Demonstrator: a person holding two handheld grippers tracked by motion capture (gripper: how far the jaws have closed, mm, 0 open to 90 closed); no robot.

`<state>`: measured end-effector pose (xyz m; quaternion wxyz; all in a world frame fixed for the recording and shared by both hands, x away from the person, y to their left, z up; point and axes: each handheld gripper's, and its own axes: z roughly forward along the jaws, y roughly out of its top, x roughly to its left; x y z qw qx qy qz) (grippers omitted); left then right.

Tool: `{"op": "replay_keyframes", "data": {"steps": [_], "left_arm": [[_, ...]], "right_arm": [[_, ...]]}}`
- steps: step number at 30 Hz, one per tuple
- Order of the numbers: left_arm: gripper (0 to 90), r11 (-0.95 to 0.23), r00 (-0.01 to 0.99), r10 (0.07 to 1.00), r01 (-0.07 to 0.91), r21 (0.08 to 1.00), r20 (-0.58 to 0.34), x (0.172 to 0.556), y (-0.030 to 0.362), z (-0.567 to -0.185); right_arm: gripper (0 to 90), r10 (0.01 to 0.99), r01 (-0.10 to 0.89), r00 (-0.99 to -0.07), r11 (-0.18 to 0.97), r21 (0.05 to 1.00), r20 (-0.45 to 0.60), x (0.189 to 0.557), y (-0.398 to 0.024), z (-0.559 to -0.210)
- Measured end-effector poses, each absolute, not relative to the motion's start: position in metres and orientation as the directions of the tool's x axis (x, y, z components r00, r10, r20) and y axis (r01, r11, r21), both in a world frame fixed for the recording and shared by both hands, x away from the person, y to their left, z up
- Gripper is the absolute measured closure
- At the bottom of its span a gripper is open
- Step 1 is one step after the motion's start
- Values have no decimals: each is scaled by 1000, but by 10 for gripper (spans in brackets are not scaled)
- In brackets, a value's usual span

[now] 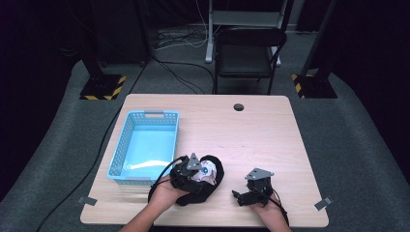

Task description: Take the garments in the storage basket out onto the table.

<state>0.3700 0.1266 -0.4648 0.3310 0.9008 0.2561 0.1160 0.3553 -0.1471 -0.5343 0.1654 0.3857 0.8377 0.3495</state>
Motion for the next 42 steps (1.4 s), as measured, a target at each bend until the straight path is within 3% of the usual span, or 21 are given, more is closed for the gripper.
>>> {"op": "replay_keyframes", "data": {"steps": [17,42], "left_arm": [[374,-655,838,544,391,646,44,371,119,-481],[156,-668,844,536,423,612,2,376,114,-495]], "right_arm": [[0,762,531,-647,458,713,-7,355,-147,-534],[0,762,531,-648,458,713,-7,355,-147,-534]]}}
